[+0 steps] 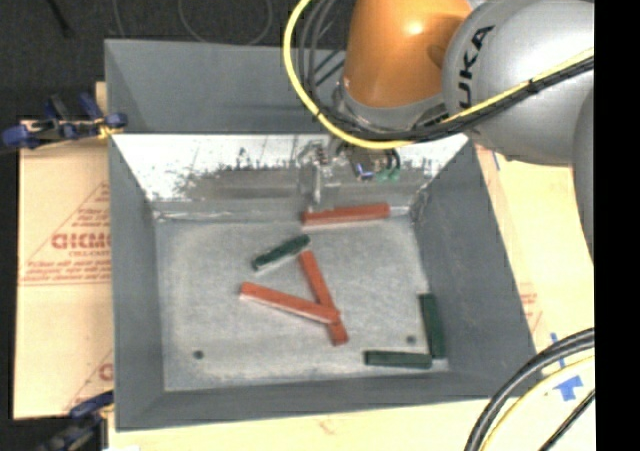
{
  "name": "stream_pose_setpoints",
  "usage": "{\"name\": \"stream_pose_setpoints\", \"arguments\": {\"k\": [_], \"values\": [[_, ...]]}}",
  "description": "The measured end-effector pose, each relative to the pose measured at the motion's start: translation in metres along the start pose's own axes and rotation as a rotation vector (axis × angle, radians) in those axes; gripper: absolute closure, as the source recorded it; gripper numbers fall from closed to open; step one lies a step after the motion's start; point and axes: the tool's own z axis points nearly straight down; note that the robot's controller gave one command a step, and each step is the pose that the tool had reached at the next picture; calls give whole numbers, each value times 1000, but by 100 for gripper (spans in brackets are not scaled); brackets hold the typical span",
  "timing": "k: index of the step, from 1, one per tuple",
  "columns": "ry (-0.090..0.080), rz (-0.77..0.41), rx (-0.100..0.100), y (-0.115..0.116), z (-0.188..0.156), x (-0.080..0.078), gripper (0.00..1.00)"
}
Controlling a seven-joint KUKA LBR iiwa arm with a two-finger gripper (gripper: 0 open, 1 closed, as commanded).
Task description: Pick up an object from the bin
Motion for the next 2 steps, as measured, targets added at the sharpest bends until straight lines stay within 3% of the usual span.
{"name": "stream_pose_setpoints", "arguments": {"k": [1, 2], "values": [[9, 3, -1, 0, 6, 2, 0], [18, -61, -2, 9, 160, 31, 0]]}}
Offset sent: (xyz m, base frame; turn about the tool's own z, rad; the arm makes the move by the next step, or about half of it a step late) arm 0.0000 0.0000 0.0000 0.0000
